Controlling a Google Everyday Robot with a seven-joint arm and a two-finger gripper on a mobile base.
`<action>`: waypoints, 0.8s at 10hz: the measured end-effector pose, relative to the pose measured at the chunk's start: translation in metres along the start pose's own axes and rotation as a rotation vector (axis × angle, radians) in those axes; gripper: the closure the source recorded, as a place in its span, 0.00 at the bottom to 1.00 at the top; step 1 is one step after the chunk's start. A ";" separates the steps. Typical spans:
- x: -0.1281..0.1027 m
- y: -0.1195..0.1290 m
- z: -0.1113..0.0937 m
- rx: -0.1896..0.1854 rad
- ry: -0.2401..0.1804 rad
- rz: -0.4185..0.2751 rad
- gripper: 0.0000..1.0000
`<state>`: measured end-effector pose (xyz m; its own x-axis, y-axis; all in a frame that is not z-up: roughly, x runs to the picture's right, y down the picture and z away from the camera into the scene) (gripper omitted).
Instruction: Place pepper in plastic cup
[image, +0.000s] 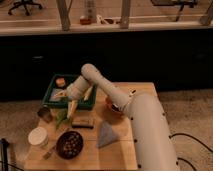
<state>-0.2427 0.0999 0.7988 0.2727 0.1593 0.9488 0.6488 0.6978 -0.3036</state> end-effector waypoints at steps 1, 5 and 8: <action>-0.001 -0.001 -0.001 0.001 0.001 0.000 0.20; -0.001 -0.001 -0.003 0.003 0.003 0.003 0.20; -0.001 -0.001 -0.003 0.003 0.003 0.003 0.20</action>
<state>-0.2414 0.0975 0.7980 0.2767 0.1598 0.9476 0.6456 0.6995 -0.3064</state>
